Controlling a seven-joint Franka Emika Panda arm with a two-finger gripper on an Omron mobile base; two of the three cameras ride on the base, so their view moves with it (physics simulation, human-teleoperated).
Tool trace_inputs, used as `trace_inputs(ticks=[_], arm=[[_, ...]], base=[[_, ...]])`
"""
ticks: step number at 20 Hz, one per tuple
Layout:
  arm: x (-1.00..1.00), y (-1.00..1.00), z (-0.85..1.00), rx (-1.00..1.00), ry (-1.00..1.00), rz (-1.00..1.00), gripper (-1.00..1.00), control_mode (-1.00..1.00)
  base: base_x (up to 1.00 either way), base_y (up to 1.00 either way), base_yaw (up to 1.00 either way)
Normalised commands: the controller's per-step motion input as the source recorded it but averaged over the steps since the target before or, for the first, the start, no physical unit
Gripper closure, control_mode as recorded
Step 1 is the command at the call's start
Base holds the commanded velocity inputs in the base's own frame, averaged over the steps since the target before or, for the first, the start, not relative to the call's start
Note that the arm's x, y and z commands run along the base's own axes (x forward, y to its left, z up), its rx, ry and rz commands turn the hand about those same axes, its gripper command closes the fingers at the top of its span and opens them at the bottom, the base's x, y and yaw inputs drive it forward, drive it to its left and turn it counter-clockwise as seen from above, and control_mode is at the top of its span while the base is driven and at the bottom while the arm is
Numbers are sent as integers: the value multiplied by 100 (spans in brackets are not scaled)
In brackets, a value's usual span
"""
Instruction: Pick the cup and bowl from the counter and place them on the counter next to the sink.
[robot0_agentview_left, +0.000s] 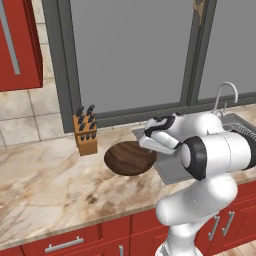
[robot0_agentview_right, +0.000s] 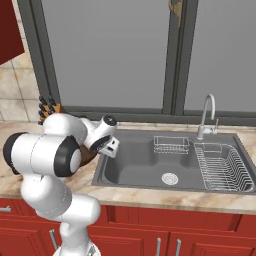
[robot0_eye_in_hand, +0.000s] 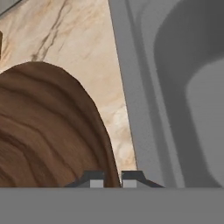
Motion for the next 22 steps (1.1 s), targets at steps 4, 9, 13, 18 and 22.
trace_inputs(ticks=[4,9,13,18,22], arm=[[0,0,-22,-2,0,-13,100,-100],[0,0,-9,-1,0,-10,100,-100],[0,0,0,0,0,0,-100,-100],[-1,0,0,0,0,0,-100,-100],[-34,0,17,0,0,0,-100,-100]], base=[[0,0,0],[0,0,0],[0,0,0],[0,0,0],[0,0,0]])
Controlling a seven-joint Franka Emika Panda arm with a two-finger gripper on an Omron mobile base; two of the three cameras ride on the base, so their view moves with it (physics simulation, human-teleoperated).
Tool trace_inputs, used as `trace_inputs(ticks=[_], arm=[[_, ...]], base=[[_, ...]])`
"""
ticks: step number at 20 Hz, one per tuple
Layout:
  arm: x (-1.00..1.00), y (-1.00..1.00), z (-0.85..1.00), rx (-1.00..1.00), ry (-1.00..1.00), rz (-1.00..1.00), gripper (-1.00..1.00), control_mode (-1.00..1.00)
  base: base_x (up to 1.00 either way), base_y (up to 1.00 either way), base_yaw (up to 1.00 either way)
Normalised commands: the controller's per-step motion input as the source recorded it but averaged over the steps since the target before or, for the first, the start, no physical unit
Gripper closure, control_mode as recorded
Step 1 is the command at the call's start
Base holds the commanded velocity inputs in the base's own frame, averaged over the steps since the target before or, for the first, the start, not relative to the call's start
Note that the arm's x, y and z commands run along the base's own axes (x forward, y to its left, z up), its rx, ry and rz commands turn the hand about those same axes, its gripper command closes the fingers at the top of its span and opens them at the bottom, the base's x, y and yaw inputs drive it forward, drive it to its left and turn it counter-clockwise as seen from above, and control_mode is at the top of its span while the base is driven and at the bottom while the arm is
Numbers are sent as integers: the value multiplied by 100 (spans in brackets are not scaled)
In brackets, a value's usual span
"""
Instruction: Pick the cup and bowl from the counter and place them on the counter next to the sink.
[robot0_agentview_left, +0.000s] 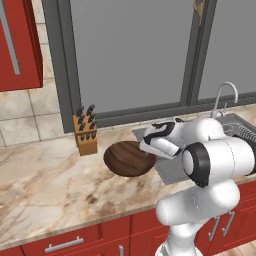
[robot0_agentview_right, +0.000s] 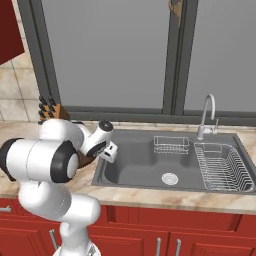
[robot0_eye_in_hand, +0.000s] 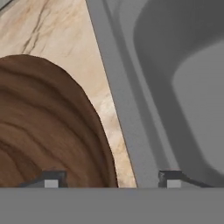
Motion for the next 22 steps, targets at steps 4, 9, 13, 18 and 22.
trace_inputs(ticks=[4,9,13,18,22], arm=[[-22,0,33,0,0,0,-100,-100],[-14,0,38,0,0,0,-100,-100],[-42,0,33,0,0,0,-100,-100],[-69,-1,23,0,0,0,-100,-100],[-80,-1,7,0,0,0,-100,-100]], base=[[0,0,0],[0,0,0],[0,0,0],[0,0,0],[0,0,0]])
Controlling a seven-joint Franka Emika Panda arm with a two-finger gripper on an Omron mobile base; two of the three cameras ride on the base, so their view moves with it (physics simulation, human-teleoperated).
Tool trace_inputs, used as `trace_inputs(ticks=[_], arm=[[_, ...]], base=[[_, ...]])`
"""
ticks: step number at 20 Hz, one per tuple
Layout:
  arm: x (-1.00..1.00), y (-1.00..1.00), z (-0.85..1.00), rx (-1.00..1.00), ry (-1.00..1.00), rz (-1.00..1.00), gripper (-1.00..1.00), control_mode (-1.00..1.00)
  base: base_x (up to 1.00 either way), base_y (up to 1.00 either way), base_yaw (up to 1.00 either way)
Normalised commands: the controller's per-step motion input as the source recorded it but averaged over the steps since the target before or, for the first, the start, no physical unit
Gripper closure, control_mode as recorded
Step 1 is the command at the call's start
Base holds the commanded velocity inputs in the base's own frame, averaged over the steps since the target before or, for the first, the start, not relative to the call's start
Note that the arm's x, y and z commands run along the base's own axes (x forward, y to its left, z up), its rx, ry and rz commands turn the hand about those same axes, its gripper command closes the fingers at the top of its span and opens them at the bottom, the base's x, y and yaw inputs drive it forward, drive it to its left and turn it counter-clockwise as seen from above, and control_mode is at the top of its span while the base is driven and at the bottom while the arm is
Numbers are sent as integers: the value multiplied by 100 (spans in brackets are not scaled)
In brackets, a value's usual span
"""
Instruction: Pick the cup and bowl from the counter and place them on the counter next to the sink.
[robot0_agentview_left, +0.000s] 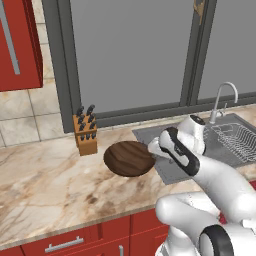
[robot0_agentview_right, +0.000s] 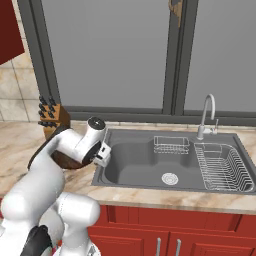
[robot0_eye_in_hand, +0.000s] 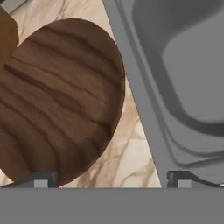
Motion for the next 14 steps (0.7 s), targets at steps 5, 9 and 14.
trace_inputs(ticks=[5,9,14], arm=[[-75,0,16,-2,-1,0,-100,-100],[-77,0,13,-5,-5,0,-100,-100],[-80,0,23,-4,-8,0,-100,-100]], base=[[0,0,0],[0,0,0],[0,0,0]])
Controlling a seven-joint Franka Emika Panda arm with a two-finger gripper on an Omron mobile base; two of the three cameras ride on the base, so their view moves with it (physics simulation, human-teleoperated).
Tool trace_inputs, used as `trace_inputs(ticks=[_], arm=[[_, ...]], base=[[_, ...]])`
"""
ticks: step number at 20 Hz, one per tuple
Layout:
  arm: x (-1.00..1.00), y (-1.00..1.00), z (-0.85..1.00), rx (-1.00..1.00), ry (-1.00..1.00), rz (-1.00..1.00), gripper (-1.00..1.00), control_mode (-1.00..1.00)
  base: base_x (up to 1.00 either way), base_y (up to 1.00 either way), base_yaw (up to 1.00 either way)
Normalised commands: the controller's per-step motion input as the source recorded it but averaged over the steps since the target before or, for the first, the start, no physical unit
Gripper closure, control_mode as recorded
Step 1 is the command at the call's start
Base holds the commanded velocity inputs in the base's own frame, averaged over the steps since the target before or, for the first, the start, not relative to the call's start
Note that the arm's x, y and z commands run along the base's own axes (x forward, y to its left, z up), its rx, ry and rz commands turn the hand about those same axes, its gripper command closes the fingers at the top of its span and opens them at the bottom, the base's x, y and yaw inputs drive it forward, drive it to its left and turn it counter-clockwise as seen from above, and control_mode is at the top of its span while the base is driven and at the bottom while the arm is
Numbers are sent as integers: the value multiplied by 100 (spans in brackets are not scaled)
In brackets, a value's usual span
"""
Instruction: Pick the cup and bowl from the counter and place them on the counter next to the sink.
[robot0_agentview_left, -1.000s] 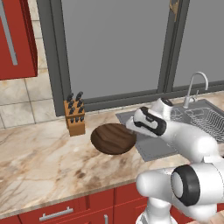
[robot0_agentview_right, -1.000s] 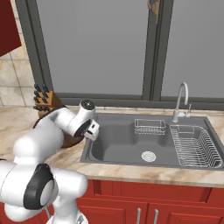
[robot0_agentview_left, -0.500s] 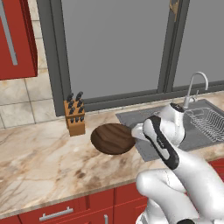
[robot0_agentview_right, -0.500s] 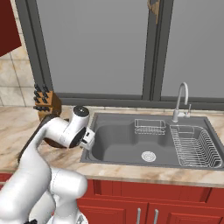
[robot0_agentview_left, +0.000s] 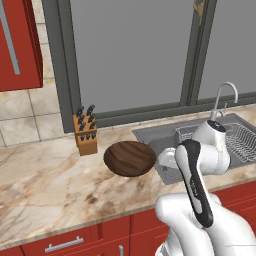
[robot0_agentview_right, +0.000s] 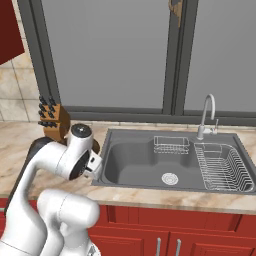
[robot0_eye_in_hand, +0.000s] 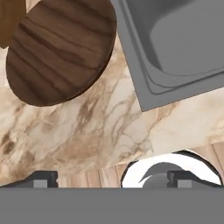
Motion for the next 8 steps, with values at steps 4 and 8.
trace_inputs(ticks=[4,8], arm=[[-76,0,28,-4,-10,0,-100,-100],[-66,0,42,-4,-7,0,-100,-100]], base=[[0,0,0],[0,0,0]])
